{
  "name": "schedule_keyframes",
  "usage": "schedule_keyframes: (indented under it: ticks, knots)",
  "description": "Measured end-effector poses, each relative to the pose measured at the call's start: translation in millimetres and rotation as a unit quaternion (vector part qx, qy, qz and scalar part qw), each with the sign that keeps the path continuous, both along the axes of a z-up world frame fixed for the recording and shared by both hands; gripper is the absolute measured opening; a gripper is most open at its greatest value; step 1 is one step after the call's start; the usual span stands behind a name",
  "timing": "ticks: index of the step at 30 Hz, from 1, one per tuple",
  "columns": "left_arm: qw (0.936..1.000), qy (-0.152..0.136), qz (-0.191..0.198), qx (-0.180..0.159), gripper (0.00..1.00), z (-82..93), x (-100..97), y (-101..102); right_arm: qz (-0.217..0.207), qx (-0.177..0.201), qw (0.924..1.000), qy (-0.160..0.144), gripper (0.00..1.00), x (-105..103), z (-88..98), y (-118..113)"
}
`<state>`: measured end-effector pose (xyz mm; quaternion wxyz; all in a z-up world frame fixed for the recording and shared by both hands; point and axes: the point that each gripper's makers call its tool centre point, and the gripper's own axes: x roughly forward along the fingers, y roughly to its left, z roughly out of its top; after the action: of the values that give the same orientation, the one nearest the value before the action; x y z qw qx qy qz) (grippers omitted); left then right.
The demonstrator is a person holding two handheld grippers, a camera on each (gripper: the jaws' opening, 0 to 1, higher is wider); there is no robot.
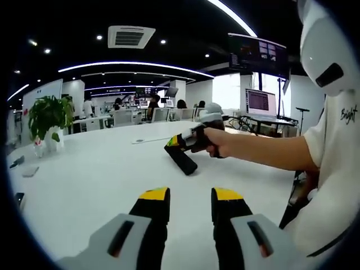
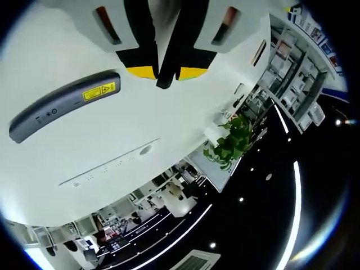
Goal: Pflip the remote and laser pointer to the front side, press the buttons, and align them neatly on the table
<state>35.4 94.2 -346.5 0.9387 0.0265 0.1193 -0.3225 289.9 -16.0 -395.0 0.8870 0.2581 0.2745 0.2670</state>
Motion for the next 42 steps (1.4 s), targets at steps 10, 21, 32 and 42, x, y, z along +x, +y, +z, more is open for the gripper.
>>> schedule_keyframes:
  ticks: [10,21,32,42]
  knots:
    - [1.0000,0.002,0.002,0.000,0.31,-1.3,1.4,2,-0.004,0.013,0.9998,0.012,0.15,3,-4.0,0]
    - [1.0000,0.006,-0.004,0.004,0.31,-4.4,2.6,-2,-0.021,0.027,0.9980,0.052,0.15,6,-18.4,0]
    - [1.0000,0.008,0.000,0.000,0.31,-6.3,3.7,3,-0.021,0.000,0.9990,0.041,0.16,5,-19.2,1]
    - [0.9999,0.011,0.004,0.000,0.31,-7.8,3.4,6,-0.026,-0.028,0.9991,0.020,0.16,4,-19.4,-2]
